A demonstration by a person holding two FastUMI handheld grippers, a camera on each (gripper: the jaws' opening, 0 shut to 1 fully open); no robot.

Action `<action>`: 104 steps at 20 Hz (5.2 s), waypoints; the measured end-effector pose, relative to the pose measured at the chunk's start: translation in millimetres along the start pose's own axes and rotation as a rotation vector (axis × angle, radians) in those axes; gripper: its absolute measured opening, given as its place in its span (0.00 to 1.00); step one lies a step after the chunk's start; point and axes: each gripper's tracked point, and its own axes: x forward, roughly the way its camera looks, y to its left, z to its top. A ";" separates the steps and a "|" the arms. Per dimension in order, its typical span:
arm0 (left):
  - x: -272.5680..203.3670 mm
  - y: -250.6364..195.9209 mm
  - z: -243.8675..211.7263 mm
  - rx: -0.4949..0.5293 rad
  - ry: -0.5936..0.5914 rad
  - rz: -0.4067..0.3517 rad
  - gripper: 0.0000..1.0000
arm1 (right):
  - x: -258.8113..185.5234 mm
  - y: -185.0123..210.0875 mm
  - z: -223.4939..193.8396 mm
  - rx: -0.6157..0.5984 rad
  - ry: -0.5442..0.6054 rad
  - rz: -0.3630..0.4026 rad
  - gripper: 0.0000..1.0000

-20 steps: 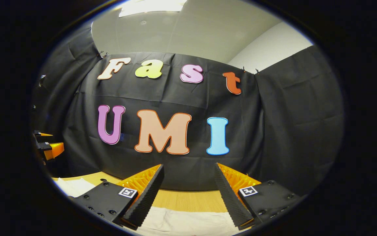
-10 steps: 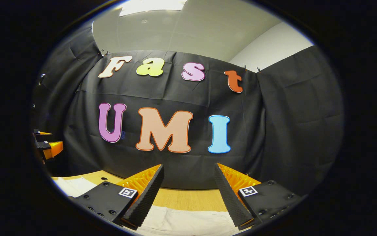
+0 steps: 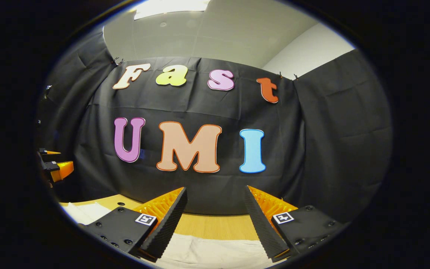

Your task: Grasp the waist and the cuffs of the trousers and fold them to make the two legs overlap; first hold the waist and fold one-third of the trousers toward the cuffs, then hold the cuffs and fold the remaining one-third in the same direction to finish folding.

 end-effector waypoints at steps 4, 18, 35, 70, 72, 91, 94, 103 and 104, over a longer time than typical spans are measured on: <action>0.3 -0.7 -3.1 0.000 0.009 0.000 0.94 | -1.4 -8.8 -10.3 -0.061 0.016 0.015 0.97; 2.9 -7.4 -5.4 0.001 0.019 0.003 0.94 | -40.6 -76.0 -74.8 -0.450 0.162 0.080 0.97; -2.5 -14.5 -16.8 0.044 0.038 0.006 0.95 | -145.8 -101.1 -252.9 -0.928 0.486 0.446 0.98; -13.8 35.7 -57.1 0.239 0.105 0.025 0.96 | -149.4 -92.0 -369.1 -1.074 0.749 0.623 0.12; -19.9 46.9 -70.6 0.290 0.135 0.020 0.95 | -149.1 -90.3 -368.8 -1.107 0.723 0.630 0.10; -110.3 128.5 -223.3 0.779 0.472 -0.228 0.97 | -147.7 -92.2 -368.0 -1.105 0.725 0.588 0.16; -128.7 143.0 -245.7 0.837 0.531 -0.264 0.96 | -147.3 -91.8 -367.3 -1.108 0.721 0.588 0.13; -184.8 152.8 -305.9 1.065 0.702 -0.540 0.97 | -146.8 -92.1 -368.1 -1.127 0.708 0.580 0.13; -192.4 152.2 -312.5 1.068 0.730 -0.562 0.97 | -146.7 -91.8 -367.5 -1.126 0.707 0.578 0.16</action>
